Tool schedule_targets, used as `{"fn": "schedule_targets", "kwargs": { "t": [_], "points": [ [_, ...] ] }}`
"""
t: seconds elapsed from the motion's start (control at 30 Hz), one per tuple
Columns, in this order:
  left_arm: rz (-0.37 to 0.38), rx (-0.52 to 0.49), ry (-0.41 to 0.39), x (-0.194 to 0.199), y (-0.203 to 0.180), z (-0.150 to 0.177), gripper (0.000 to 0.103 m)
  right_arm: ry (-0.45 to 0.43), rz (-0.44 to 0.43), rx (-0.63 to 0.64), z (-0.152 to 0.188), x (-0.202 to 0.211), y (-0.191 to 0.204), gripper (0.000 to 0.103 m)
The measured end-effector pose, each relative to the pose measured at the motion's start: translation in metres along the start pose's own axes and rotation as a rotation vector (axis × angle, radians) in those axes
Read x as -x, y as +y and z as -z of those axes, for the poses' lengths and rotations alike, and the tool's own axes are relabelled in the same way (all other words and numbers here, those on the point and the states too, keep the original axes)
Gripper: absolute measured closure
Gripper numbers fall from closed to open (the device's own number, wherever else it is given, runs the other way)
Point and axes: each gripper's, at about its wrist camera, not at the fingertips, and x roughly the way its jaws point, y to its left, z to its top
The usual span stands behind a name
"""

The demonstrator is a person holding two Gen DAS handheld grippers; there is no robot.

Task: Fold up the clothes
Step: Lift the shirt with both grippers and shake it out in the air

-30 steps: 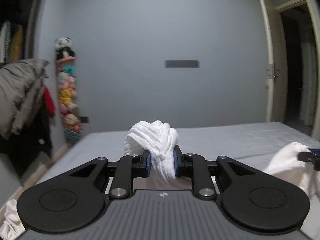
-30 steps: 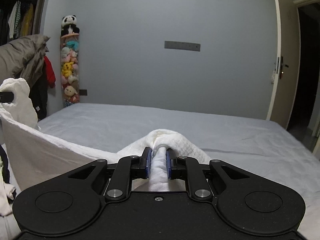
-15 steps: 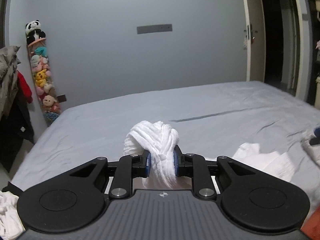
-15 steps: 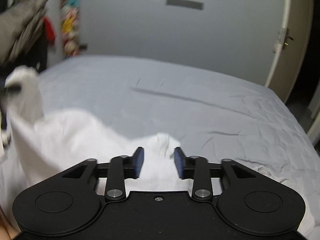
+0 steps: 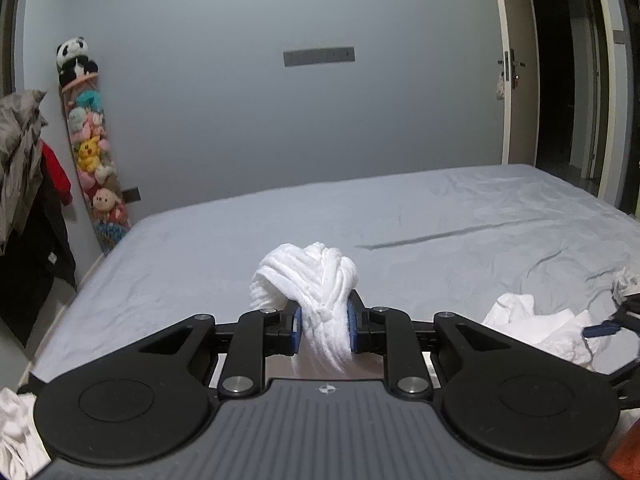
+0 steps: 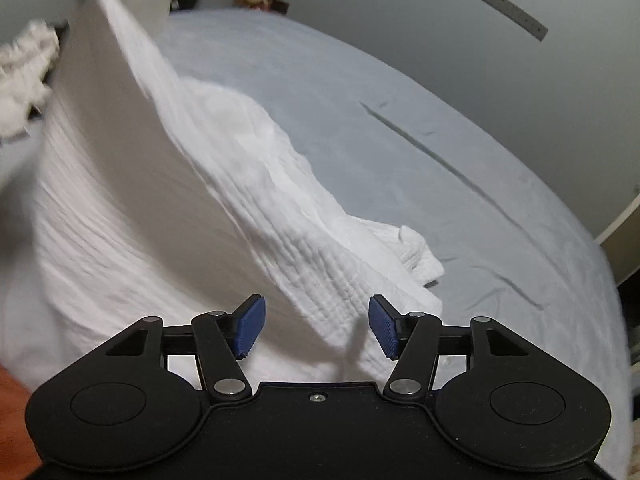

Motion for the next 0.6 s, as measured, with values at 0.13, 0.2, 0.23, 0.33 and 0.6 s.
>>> {"fn": "schedule_targets", "kwargs": {
  "t": [0.13, 0.2, 0.23, 0.33, 0.6],
  "points": [
    [-0.007, -0.015, -0.035, 0.01, 0.003, -0.013, 0.083, -0.024, 0.108, -0.044, -0.006, -0.003, -0.015, 0.099],
    [-0.021, -0.026, -0.06, 0.016, 0.003, -0.02, 0.083, -0.06, 0.141, -0.075, -0.011, 0.006, -0.021, 0.1],
    [-0.027, -0.031, -0.072, 0.018, 0.003, -0.023, 0.083, -0.083, 0.169, -0.083, -0.015, 0.013, -0.024, 0.1],
    [-0.032, -0.023, -0.118, 0.029, 0.003, -0.035, 0.083, -0.183, 0.286, -0.115, -0.035, 0.053, -0.042, 0.1],
    [0.001, -0.005, -0.261, 0.073, -0.004, -0.071, 0.083, -0.382, 0.511, -0.211, -0.079, 0.163, -0.096, 0.1]
  ]
}}
